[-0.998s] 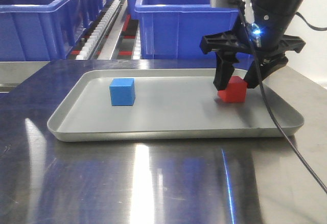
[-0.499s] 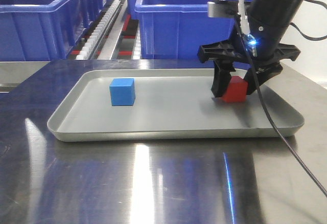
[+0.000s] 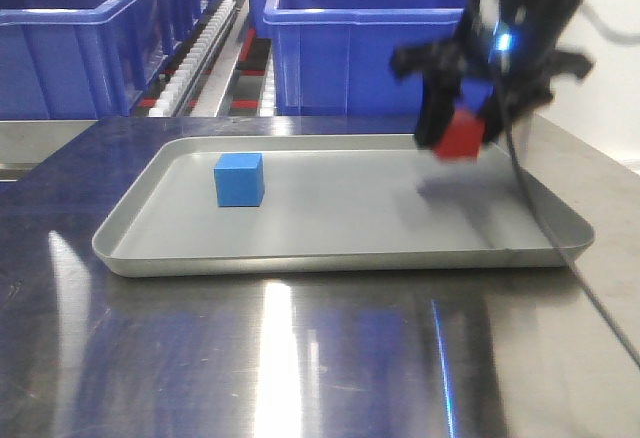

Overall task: Sort and place red and blue blocks on shelf
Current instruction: 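Lift the red cube off the tray with the right gripper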

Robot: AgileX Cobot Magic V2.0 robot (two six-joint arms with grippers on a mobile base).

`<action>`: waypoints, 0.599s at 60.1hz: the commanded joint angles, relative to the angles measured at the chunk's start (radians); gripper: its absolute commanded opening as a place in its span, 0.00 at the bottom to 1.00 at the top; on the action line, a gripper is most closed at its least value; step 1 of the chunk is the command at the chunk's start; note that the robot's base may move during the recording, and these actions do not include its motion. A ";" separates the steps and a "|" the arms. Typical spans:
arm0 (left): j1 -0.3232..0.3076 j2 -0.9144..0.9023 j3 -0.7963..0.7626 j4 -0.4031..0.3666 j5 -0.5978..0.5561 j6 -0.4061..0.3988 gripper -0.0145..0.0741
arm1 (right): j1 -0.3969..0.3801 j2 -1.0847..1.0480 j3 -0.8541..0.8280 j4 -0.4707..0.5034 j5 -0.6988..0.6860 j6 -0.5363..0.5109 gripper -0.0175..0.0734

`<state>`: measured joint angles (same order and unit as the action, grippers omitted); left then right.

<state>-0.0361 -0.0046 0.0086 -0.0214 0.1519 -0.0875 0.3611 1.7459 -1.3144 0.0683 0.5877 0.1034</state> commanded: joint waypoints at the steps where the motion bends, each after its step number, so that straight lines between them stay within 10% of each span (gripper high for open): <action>1: -0.002 -0.016 0.039 -0.010 -0.079 0.000 0.26 | -0.004 -0.141 -0.030 -0.006 -0.078 0.001 0.26; 36: -0.002 -0.016 0.039 -0.010 -0.079 0.000 0.26 | -0.191 -0.841 0.477 -0.009 -0.340 0.001 0.26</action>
<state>-0.0361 -0.0046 0.0086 -0.0214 0.1519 -0.0875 0.2111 1.0034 -0.8747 0.0659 0.3367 0.1034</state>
